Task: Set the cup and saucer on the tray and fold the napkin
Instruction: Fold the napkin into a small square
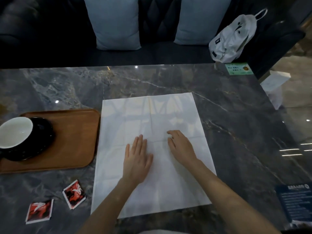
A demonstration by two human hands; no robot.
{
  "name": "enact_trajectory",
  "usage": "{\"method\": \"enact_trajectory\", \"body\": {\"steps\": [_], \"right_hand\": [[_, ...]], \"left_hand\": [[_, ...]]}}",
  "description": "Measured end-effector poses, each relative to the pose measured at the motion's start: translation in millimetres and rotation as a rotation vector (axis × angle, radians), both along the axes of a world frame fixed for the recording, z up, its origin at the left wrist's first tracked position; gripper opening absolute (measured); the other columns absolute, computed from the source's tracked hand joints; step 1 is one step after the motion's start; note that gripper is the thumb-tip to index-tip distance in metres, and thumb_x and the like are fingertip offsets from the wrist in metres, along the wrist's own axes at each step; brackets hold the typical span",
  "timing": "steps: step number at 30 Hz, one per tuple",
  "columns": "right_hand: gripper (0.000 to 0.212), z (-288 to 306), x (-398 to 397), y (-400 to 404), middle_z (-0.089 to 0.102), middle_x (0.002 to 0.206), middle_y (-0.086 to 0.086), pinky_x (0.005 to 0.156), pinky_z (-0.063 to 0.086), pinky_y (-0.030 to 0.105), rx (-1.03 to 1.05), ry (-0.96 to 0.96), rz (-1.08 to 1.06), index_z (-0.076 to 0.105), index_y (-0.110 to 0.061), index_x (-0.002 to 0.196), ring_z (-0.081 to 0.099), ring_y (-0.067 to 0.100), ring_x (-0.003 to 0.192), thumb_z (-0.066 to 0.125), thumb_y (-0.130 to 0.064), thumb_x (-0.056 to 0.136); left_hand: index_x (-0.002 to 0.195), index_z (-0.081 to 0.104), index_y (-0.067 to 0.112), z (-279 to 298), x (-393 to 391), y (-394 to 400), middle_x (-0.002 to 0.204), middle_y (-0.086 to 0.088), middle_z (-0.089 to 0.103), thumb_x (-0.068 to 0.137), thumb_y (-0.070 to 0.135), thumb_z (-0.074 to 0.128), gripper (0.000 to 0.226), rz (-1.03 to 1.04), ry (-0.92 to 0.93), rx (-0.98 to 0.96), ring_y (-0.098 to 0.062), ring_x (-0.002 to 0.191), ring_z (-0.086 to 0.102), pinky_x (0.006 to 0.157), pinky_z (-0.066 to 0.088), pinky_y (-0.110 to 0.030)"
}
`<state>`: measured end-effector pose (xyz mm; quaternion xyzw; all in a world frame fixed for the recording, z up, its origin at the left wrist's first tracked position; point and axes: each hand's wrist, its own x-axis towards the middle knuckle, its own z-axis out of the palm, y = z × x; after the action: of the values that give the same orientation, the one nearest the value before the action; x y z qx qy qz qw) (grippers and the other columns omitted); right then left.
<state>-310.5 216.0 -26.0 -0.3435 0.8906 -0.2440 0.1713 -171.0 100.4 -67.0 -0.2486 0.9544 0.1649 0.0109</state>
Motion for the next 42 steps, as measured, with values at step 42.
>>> {"method": "enact_trajectory", "body": {"steps": [42], "right_hand": [[0.020, 23, -107, -161, 0.060, 0.107, 0.011, 0.080, 0.042, 0.035, 0.261, 0.419, 0.333, 0.056, -0.008, 0.103, 0.057, 0.030, 0.098, 0.045, -0.002, 0.088]], "left_hand": [[0.138, 0.036, 0.008, -14, -38, -24, 0.146, -0.008, 0.039, 0.095, 0.046, 0.006, 0.064, -0.098, -0.155, -0.027, -0.020, 0.136, 0.022, 0.112, 0.000, -0.039]]}}
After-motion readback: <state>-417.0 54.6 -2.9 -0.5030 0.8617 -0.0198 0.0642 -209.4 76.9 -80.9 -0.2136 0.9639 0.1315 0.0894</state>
